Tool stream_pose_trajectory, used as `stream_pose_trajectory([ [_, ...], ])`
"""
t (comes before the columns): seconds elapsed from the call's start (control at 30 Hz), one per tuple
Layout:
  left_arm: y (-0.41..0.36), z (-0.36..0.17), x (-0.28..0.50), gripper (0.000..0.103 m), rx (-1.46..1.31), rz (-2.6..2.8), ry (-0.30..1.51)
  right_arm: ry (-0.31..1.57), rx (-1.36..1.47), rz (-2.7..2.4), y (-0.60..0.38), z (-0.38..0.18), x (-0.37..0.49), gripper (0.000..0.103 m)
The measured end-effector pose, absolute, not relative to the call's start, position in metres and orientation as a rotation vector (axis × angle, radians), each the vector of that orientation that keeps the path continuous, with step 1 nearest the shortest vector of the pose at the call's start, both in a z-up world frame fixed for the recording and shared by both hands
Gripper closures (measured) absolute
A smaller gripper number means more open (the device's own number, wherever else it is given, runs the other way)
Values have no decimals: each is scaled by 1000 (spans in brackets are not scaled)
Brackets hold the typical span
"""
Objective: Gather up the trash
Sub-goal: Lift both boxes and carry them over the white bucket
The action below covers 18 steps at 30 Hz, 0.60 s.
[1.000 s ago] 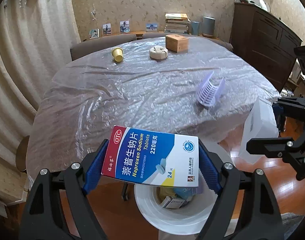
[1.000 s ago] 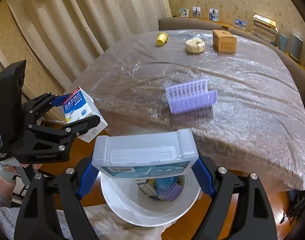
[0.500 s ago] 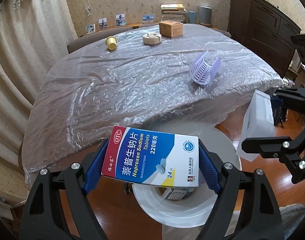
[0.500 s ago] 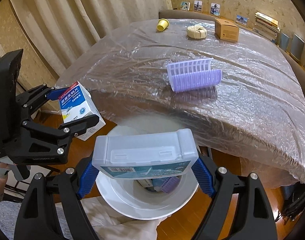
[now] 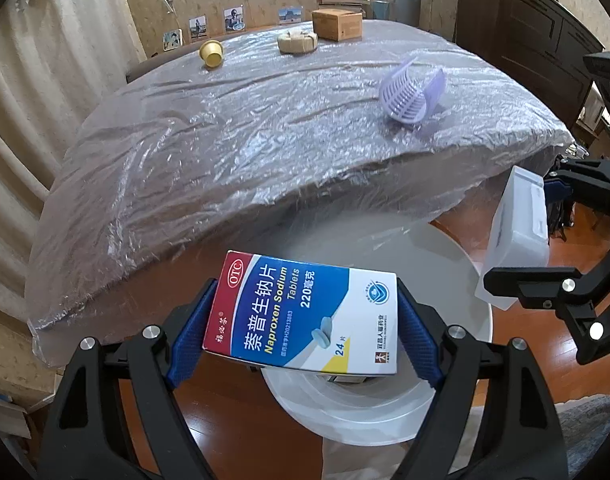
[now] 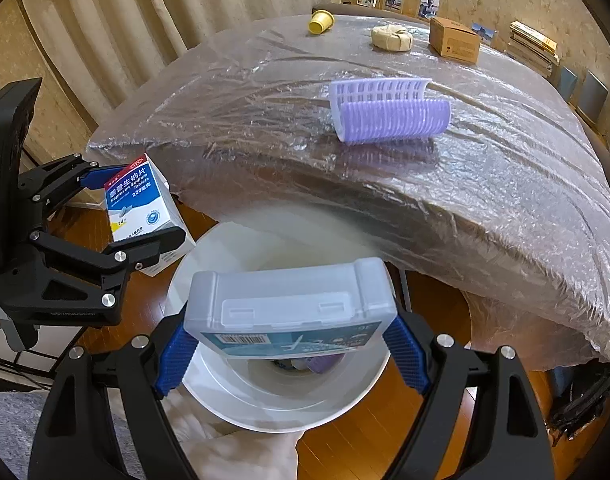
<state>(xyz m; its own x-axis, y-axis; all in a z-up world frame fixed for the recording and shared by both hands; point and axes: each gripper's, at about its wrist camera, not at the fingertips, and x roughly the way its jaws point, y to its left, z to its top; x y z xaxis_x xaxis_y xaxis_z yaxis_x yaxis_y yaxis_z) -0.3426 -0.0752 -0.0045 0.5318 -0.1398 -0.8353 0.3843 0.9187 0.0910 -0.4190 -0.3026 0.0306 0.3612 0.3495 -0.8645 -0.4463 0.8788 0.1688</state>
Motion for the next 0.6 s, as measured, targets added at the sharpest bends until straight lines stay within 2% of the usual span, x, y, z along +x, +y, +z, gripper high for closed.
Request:
stream_pose_trajectory([
  [0.6, -71, -29, -337, 19, 315, -330, 1008, 1127, -138, 489, -287, 8, -418, 22],
])
